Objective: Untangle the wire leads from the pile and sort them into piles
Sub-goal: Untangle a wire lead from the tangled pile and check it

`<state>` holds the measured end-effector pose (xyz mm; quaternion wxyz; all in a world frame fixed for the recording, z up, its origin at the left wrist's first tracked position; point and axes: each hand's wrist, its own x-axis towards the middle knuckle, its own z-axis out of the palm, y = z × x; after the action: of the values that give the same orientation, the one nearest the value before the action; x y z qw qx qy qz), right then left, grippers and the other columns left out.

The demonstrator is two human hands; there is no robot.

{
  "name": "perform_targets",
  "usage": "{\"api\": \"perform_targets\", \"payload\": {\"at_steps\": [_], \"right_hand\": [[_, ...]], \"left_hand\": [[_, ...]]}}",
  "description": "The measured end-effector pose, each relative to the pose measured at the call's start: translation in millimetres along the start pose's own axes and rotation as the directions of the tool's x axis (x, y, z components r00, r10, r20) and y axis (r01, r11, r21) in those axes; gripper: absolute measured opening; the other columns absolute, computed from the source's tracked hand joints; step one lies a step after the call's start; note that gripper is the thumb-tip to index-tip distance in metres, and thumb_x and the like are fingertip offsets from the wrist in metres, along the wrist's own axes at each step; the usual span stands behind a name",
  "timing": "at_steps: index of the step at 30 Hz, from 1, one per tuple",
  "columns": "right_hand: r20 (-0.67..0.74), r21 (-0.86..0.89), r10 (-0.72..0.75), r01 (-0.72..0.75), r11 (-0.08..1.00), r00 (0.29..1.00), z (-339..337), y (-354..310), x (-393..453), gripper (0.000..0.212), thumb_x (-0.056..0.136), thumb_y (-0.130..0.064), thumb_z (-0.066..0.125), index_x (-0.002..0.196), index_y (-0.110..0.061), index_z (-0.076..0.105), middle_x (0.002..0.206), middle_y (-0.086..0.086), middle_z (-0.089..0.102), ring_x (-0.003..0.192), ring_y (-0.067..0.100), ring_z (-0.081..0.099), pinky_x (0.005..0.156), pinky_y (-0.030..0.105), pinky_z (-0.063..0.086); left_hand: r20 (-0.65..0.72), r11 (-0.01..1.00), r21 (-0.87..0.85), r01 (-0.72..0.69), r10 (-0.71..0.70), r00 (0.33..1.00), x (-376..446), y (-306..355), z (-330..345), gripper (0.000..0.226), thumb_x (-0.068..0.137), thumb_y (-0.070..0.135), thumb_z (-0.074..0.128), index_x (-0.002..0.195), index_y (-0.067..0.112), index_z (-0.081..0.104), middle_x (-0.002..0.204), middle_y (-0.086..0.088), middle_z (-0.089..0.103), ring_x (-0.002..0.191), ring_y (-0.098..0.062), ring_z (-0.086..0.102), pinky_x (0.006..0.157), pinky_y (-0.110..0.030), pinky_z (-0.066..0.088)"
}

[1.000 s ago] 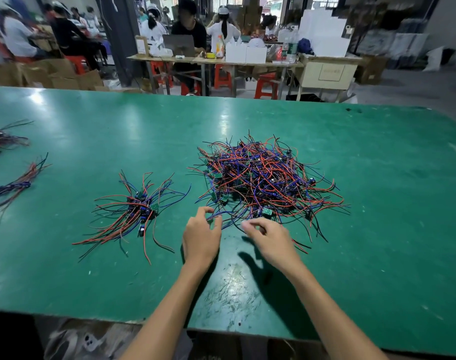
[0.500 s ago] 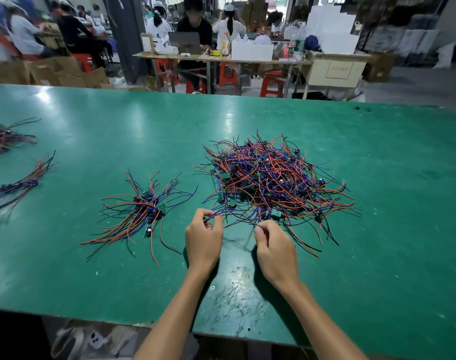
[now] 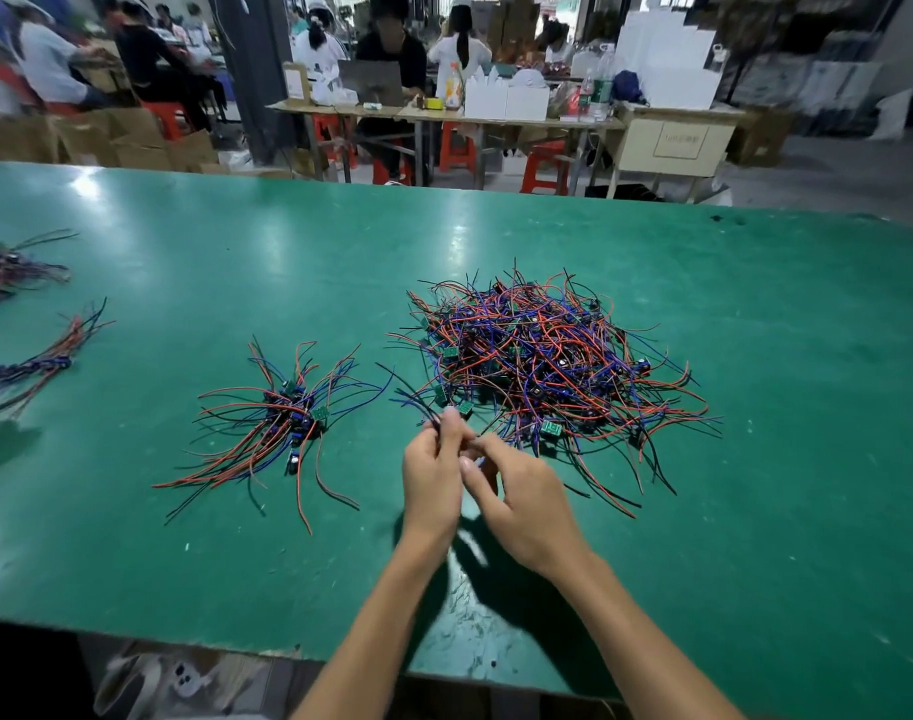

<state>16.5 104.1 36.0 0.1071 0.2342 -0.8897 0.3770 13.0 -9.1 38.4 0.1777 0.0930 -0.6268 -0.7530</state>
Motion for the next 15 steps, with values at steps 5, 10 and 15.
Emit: {"api": "perform_targets", "payload": {"at_steps": [5, 10, 15], "right_hand": [[-0.079, 0.152, 0.118, -0.105, 0.983, 0.990, -19.7, 12.3, 9.5, 0.023, 0.104, -0.040, 0.050, 0.089, -0.028, 0.062, 0.061, -0.003, 0.059, 0.051, 0.009, 0.043, 0.054, 0.034, 0.035], [0.013, 0.116, 0.225, -0.225, 0.967, 0.974, -40.6, 38.6, 15.5, 0.018, 0.106, -0.033, 0.048, 0.109, -0.031, 0.066, 0.086, -0.009, 0.068, 0.079, 0.009, 0.064, 0.075, 0.038, 0.054], [0.367, -0.320, 0.108, 0.016, 0.947, 0.924, -38.8, 54.2, 19.3, 0.043, 0.104, -0.020, 0.054, 0.141, -0.043, 0.051, 0.106, -0.011, 0.044, 0.082, 0.013, 0.056, 0.066, 0.029, 0.047]], "left_hand": [[0.066, 0.998, 0.043, 0.053, -0.056, 0.996, -3.0, -14.6, -6.5, 0.042, 0.108, 0.034, 0.039, 0.080, 0.014, 0.063, 0.091, -0.004, 0.075, 0.084, -0.011, 0.064, 0.072, -0.029, 0.052], [-0.151, 0.983, -0.131, 0.131, -0.150, 0.977, 0.5, -20.3, -3.3, 0.037, 0.110, 0.031, 0.032, 0.087, 0.014, 0.055, 0.072, -0.002, 0.074, 0.071, -0.015, 0.070, 0.074, -0.034, 0.052], [-0.356, 0.995, -0.077, 0.064, -0.087, 0.931, 1.8, -22.5, -11.4, 0.033, 0.108, 0.038, 0.036, 0.088, 0.016, 0.050, 0.051, 0.011, 0.040, 0.048, -0.008, 0.038, 0.048, -0.022, 0.035]]}}
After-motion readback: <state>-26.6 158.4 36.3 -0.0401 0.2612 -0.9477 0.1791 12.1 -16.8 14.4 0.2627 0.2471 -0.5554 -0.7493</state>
